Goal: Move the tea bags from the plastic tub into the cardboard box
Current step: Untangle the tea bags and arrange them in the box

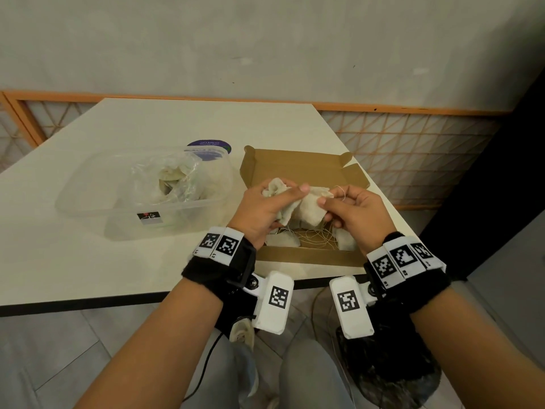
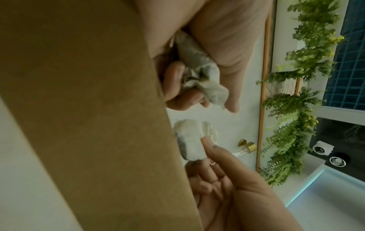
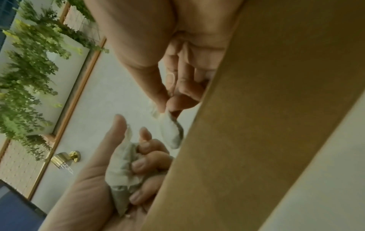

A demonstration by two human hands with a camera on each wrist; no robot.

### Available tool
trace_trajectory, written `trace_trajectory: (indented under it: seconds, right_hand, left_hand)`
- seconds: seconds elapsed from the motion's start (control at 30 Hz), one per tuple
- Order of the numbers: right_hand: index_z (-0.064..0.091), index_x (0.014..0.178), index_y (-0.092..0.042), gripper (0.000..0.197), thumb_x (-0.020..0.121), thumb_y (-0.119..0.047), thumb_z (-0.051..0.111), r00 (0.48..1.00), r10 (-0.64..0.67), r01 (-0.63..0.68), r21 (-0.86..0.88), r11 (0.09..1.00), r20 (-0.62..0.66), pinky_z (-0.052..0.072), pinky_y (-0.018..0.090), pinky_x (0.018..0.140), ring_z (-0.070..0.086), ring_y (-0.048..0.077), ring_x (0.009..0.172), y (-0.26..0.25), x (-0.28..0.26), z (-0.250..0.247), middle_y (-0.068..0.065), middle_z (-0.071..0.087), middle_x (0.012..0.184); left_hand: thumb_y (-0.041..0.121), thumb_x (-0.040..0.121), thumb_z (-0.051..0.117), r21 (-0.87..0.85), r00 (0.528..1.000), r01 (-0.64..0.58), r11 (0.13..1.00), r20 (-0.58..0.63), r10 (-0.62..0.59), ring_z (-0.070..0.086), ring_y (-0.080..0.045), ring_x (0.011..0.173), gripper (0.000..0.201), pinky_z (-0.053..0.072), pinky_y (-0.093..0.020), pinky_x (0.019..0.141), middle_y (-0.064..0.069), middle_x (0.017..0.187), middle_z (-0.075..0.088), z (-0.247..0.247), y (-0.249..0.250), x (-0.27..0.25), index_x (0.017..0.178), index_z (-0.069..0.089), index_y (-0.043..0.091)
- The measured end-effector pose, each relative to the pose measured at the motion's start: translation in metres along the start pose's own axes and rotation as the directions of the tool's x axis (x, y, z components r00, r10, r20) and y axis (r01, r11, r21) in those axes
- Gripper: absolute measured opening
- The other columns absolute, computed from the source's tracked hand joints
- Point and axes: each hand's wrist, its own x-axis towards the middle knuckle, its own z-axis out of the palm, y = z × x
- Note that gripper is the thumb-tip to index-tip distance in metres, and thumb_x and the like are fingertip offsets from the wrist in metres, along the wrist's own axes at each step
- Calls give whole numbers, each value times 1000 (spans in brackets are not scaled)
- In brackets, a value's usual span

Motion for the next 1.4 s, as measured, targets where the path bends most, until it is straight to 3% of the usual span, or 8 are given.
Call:
trace_trajectory:
  seconds: [0.23,0.5,0.63,0.77,0.87,1.03,1.2,1.4]
  right_hand:
    - [64,83,-18,16,90,-6,55,987,29,-13,-103,995,160,47,18,56,60,7,62,-19,3,16,-5,66,70]
    - [62,87,-17,19,90,-1,51,991,-21,64,-330,942,130,46,17,58,59,7,65,-26,5,1,-1,67,76]
    - [71,94,-21,16,91,-24,56,852,38,393,-686,613,522,50,26,80,63,6,85,0,-12,10,-6,69,93]
    - [70,102,-8,55,90,-48,35,769,83,489,-668,562,633,47,38,89,63,19,95,7,-16,19,7,69,103]
    - [70,96,-11,56,91,-54,34,824,97,410,-706,578,558,47,35,83,62,19,84,8,-14,16,10,69,89]
    - [71,102,-18,18,86,-18,63,916,82,262,-741,618,392,42,10,79,58,8,90,6,-10,14,-6,67,95]
    - [72,95,-17,20,79,-6,67,932,221,111,-808,579,286,46,21,88,61,15,93,6,2,17,0,68,96]
    - [74,86,-14,12,82,-8,64,953,140,158,-831,534,271,41,13,63,54,5,71,2,-2,18,-10,59,69]
  left_hand:
    - [5,75,76,109,995,32,993,89,-42,59,-4,54,21,42,-15,44,6,66,64,-2,-6,2,90,64,14]
    - [23,92,56,-212,983,184,960,37,-180,36,-7,44,14,19,-14,33,-2,74,62,-8,0,11,87,63,12]
    - [20,91,54,-287,972,228,930,19,-232,35,-8,41,16,19,-15,34,-1,56,55,-10,3,10,76,50,15]
    - [15,90,54,-314,965,249,916,3,-261,35,-8,47,19,20,-14,35,-1,54,55,-11,1,12,72,49,15]
    - [14,90,58,-367,964,249,896,3,-267,42,-6,43,19,22,-13,33,-1,63,56,-11,1,14,72,51,15]
    - [16,88,62,-392,970,231,891,27,-240,49,-4,44,13,24,-12,33,-3,74,59,-12,0,14,78,54,16]
    - [17,89,61,-386,973,219,896,17,-231,50,-4,44,11,24,-12,33,-2,72,55,-11,0,13,80,54,16]
    - [19,88,63,-370,972,209,905,-21,-233,45,-8,53,11,25,-13,34,-3,72,53,-12,0,13,80,56,16]
